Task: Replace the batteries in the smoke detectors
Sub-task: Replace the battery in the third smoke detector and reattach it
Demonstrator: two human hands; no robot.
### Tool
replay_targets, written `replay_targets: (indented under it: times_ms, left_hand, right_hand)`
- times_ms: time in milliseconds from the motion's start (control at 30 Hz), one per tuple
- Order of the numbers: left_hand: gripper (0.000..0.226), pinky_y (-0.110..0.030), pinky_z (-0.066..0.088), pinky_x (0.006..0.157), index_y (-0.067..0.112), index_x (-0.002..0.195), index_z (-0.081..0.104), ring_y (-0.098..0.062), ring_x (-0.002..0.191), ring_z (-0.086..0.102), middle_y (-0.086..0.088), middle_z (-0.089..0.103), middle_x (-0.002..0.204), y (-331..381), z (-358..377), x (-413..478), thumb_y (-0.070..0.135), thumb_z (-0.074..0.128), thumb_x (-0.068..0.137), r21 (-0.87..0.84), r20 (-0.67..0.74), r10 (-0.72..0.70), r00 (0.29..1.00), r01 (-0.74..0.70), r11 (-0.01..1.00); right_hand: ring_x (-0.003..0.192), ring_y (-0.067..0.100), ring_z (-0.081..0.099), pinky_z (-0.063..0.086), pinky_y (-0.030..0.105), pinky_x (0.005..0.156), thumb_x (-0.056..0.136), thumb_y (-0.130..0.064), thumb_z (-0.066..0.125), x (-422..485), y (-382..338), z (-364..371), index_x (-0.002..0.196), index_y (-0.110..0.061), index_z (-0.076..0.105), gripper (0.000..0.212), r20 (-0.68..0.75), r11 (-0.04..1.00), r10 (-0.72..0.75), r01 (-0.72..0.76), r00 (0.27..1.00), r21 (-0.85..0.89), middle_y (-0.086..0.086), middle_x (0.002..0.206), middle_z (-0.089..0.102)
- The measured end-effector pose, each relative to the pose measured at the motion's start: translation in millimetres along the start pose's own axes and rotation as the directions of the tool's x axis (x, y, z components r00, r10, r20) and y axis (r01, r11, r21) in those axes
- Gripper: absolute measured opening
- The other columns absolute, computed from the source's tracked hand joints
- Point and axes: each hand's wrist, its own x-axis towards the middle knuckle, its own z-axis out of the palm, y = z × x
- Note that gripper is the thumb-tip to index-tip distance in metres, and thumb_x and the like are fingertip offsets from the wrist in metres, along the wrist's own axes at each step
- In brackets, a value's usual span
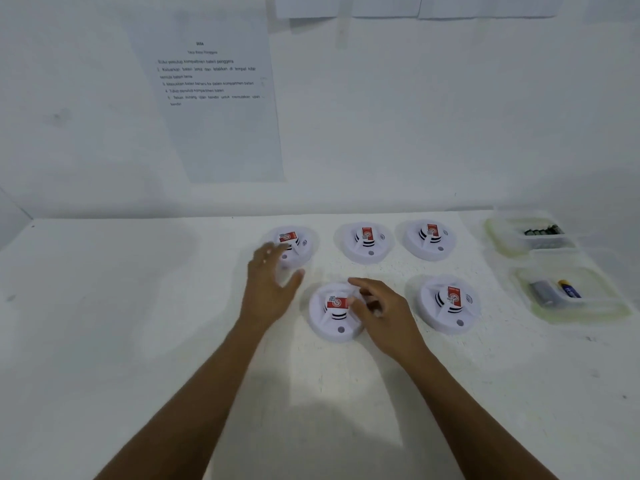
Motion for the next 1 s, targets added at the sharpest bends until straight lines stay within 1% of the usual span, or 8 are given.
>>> replay_targets:
  times_ms: [100,267,367,533,667,733,833,1000]
  left_hand:
    - [0.077,-0.035,0.023,0.113,0.02,0.144,0.041,-0.026,0.145,0.023,-0.01,0.029,0.155,-8.0,-4.5,36.9,0.036,0.077,0.078,0.091,0.104,-0.138,0.985,0.129,0.987]
    - [0.079,-0.025,0.037,0.103,0.017,0.135,0.052,-0.014,0.122,0.05,0.0,0.055,0.132,-9.7,-9.8,51.9,0.025,0.089,0.066,-0.031,0.138,-0.079,0.987,0.084,0.996]
    - [0.067,-0.02,0.04,0.09,0.016,0.127,0.057,-0.006,0.104,0.052,0.012,0.056,0.113,7.1,-12.7,47.5,0.027,0.088,0.068,-0.044,0.139,-0.024,0.99,0.03,0.999]
    - [0.084,-0.01,0.046,0.079,0.023,0.133,0.049,-0.009,0.099,0.064,0.005,0.067,0.116,25.2,-7.4,43.6,0.043,0.088,0.061,-0.142,0.166,-0.035,0.986,0.059,0.988]
    - [0.083,-0.021,0.052,0.084,0.026,0.136,0.043,-0.011,0.099,0.065,0.003,0.066,0.116,45.7,-5.7,38.1,0.047,0.084,0.067,-0.242,0.158,-0.045,0.986,0.083,0.967]
    - [0.085,-0.029,0.053,0.092,0.028,0.139,0.04,-0.013,0.105,0.063,0.0,0.064,0.122,51.3,-7.3,35.2,0.046,0.083,0.068,-0.336,0.163,-0.036,0.986,0.09,0.937]
    - [0.099,-0.032,0.048,0.102,0.03,0.144,0.036,-0.006,0.121,0.053,0.008,0.054,0.137,56.7,-6.2,29.2,0.043,0.089,0.061,-0.363,0.242,0.078,0.967,0.016,0.932]
    - [0.121,-0.039,0.04,0.11,0.035,0.149,0.022,-0.008,0.135,0.038,0.015,0.038,0.149,72.6,6.2,23.3,0.054,0.087,0.049,-0.301,0.299,0.186,0.936,-0.093,0.949]
  right_hand:
    - [0.107,-0.005,0.056,0.045,0.008,0.084,0.096,-0.029,0.06,14.2,-8.1,-4.0,0.127,-0.028,0.061,0.031,0.035,0.999,0.023,-0.021,0.999,-0.042,-0.021,0.117,0.06]
    - [0.107,0.0,0.057,0.05,0.023,0.091,0.096,-0.02,0.06,40.8,-21.6,-8.2,0.127,-0.025,0.063,0.031,0.056,0.992,-0.046,0.053,0.997,-0.115,-0.016,0.122,0.061]
    - [0.109,0.001,0.054,0.049,0.025,0.096,0.093,-0.012,0.064,58.7,-26.6,-11.1,0.131,-0.023,0.06,0.04,0.095,0.952,-0.143,0.164,0.985,-0.258,-0.01,0.128,0.061]
    - [0.116,0.017,0.059,0.048,0.038,0.101,0.086,-0.017,0.072,85.2,-30.5,-15.9,0.131,-0.022,0.059,0.048,0.184,0.826,-0.315,0.365,0.931,-0.429,-0.001,0.128,0.064]
    - [0.107,0.021,0.064,0.053,0.041,0.093,0.084,-0.018,0.075,81.5,-39.6,-28.8,0.129,-0.017,0.06,0.047,0.133,0.816,-0.379,0.398,0.916,-0.42,0.003,0.12,0.069]
    - [0.098,0.014,0.068,0.057,0.034,0.087,0.086,-0.018,0.074,76.6,-44.7,-37.2,0.133,-0.021,0.057,0.05,0.065,0.877,-0.343,0.344,0.937,-0.335,0.001,0.111,0.072]
    - [0.088,0.01,0.071,0.057,0.021,0.081,0.087,-0.011,0.072,70.0,-51.9,-52.4,0.139,-0.029,0.049,0.06,-0.002,0.988,-0.153,0.153,0.988,-0.018,0.004,0.095,0.075]
    - [0.096,0.033,0.07,0.059,0.042,0.086,0.09,-0.001,0.066,48.3,-64.3,-69.2,0.136,-0.027,0.054,0.054,0.134,0.906,0.061,-0.111,0.989,0.409,0.021,0.095,0.074]
